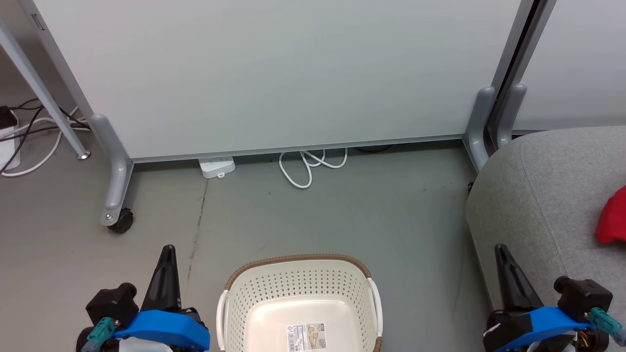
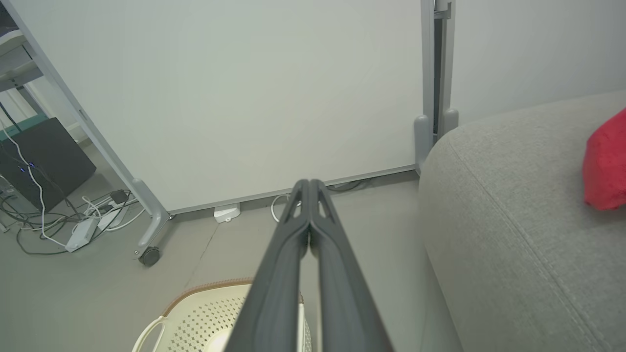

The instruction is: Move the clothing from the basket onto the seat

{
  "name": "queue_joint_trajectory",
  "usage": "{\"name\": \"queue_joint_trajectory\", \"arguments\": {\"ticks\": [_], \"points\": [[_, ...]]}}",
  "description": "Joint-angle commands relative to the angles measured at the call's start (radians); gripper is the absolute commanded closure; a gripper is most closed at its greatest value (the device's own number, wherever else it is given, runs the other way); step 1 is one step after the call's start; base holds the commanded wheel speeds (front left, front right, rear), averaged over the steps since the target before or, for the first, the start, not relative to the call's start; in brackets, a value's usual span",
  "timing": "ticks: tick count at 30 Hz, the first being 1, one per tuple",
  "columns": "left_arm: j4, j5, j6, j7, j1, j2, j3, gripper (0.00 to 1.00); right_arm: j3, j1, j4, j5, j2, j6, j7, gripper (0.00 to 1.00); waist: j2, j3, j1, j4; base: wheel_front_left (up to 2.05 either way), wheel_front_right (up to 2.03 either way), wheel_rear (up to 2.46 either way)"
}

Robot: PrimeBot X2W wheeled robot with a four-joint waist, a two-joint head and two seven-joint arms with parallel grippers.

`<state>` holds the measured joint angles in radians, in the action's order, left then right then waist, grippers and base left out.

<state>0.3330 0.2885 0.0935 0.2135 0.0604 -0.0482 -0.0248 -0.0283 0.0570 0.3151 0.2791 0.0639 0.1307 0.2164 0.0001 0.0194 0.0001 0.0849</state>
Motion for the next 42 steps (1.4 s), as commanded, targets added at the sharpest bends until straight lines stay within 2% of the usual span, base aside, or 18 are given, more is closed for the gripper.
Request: {"name": "queue_joint_trajectory", "arguments": {"ticks": [1, 24, 42], "points": [[-0.020, 0.043, 0.003, -0.008, 0.027, -0.002, 0.009, 1.00, -0.006, 0.020, -0.019, 0.046, 0.001, 0.000, -0.010, 1.00, -0.0001, 0.000, 0.0000, -0.001, 0.00, 0.00, 0.00], [-0.047, 0.440, 0.014, -0.104, 0.034, -0.002, 0.047, 1.00, -0.028, 0.031, -0.040, 0.446, -0.004, 0.000, -0.107, 1.00, -0.0001, -0.003, 0.0000, -0.018, 0.00, 0.00, 0.00], [-0.059, 0.677, 0.021, -0.165, 0.040, -0.002, 0.072, 1.00, -0.044, 0.039, -0.049, 0.684, -0.006, 0.000, -0.168, 1.00, -0.0001, -0.006, 0.0000, -0.031, 0.00, 0.00, 0.00]]}}
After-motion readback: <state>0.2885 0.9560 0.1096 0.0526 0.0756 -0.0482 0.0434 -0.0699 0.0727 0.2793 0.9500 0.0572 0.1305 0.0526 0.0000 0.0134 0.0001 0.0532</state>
